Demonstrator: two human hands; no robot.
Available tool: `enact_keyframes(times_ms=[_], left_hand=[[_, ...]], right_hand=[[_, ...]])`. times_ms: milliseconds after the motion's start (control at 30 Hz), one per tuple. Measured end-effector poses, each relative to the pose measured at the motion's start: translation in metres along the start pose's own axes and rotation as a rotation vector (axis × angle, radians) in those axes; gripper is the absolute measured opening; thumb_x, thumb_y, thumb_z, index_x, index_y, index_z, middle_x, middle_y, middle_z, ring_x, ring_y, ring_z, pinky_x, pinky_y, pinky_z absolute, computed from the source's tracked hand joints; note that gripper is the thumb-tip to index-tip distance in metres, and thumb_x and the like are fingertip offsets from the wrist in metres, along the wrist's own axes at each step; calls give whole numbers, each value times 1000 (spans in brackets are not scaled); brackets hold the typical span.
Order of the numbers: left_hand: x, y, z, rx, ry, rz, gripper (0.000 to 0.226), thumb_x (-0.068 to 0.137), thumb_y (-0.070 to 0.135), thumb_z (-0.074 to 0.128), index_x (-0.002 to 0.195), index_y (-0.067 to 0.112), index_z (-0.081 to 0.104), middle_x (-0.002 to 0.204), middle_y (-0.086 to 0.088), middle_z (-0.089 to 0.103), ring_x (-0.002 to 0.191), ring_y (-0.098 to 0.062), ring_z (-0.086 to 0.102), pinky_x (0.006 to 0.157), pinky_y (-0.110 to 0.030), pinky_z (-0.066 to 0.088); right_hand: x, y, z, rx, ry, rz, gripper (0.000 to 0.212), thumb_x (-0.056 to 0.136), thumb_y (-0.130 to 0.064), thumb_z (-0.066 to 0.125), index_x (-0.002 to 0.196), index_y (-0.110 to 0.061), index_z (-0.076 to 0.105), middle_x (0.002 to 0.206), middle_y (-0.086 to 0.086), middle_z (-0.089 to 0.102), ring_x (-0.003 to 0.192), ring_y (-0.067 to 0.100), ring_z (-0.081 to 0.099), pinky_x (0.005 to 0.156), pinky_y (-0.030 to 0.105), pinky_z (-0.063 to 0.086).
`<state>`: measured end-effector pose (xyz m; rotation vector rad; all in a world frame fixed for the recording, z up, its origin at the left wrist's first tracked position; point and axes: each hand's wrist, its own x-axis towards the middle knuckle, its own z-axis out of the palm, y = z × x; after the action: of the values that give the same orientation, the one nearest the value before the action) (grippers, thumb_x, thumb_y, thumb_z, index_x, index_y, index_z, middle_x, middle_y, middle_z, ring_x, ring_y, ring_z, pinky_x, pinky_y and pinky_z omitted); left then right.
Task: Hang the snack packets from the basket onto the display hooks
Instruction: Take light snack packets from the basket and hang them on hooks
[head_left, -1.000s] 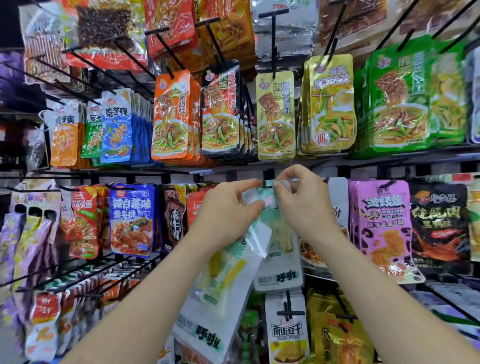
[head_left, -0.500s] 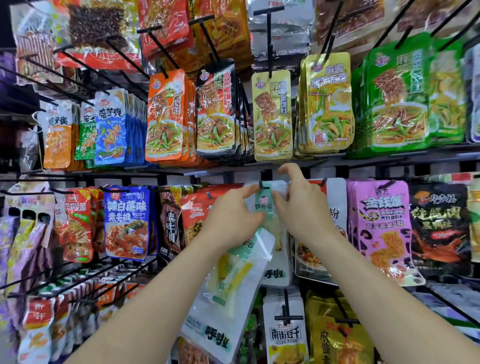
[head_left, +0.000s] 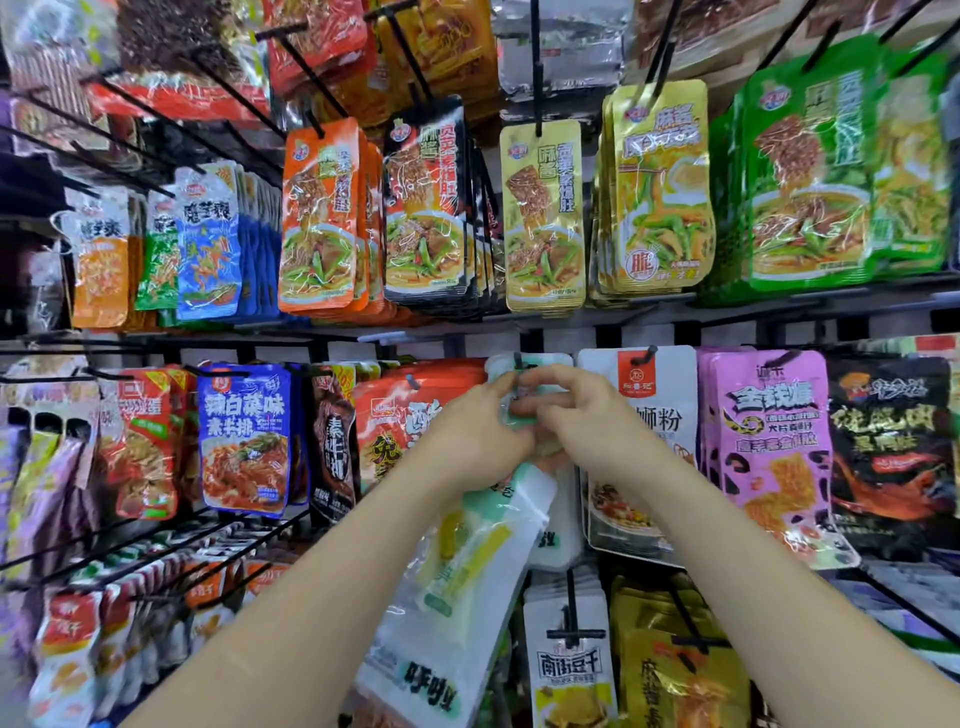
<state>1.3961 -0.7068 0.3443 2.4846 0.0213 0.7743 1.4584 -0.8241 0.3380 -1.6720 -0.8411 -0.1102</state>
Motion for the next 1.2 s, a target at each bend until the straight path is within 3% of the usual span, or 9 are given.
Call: enact_keyframes(times_ms=[100, 233, 367, 500, 733, 867, 967, 1033, 1200], left_hand=[[-9, -5, -1, -119, 128, 4, 20, 84, 28, 66, 103, 32, 71, 48, 9, 55, 39, -3, 44, 42, -19, 33], [-24, -5, -3, -195, 298, 60, 21, 89, 34, 64, 77, 21, 75, 43, 6, 53, 37, -3, 42, 42, -21, 31], [-32, -3, -9, -340, 412, 55, 37, 89, 34, 65, 56, 16, 66, 36, 8, 44, 35, -3, 36, 43, -23, 30], [-38, -1, -16, -463, 483, 52, 42, 88, 33, 67, 50, 18, 56, 37, 9, 39, 32, -4, 38, 43, -22, 32], [-46, 0, -21, -472, 572, 102, 29, 88, 32, 68, 63, 17, 64, 46, 11, 49, 37, -1, 44, 40, -16, 37], [-51, 3, -18, -453, 546, 131, 26, 89, 38, 64, 72, 18, 69, 58, 6, 61, 54, -5, 51, 55, -31, 43], [-59, 6, -22, -771, 405, 62, 20, 83, 35, 71, 93, 18, 69, 76, -3, 71, 71, -15, 64, 71, -41, 55], [-67, 7, -23, -872, 310, 28, 27, 81, 18, 74, 106, 19, 63, 77, -2, 74, 70, -16, 69, 62, -35, 57], [-81, 2, -10, -689, 283, 178, 57, 83, 1, 70, 121, 36, 46, 90, 4, 73, 75, -18, 72, 64, -35, 59]], right_hand=[[1, 0, -2, -19, -48, 16, 40, 91, 5, 40, 116, -20, 57, 108, 0, 71, 58, 7, 60, 47, 20, 46], [4, 8, 2, -103, -36, -28, 38, 90, 7, 46, 117, -17, 56, 113, 3, 70, 81, 11, 70, 72, 35, 56], [9, 20, 5, -485, 72, -184, 41, 88, -3, 53, 126, -18, 57, 122, -1, 68, 115, 15, 61, 98, 31, 47], [5, 17, 5, -365, 53, -118, 29, 97, -23, 53, 125, -24, 58, 124, 0, 66, 107, 17, 62, 90, 34, 50], [-82, -23, 11, 257, -203, 12, 33, 85, -42, 60, 109, -20, 68, 85, -7, 74, 68, 2, 63, 41, 17, 34], [-97, -26, 21, 434, -59, -59, 11, 91, -5, 61, 84, -9, 69, 60, -8, 67, 40, -1, 52, 37, 8, 35], [-95, -21, 18, 407, 77, -60, 15, 92, -8, 61, 81, -13, 69, 63, -4, 69, 43, 5, 52, 35, 18, 38], [-93, -17, 14, 393, 116, -59, 12, 93, -11, 60, 87, -15, 70, 75, 2, 74, 47, 9, 55, 36, 21, 39], [-89, -13, 10, 374, 227, -139, 16, 94, -11, 60, 101, -25, 56, 57, 2, 62, 39, 11, 43, 36, 20, 31]])
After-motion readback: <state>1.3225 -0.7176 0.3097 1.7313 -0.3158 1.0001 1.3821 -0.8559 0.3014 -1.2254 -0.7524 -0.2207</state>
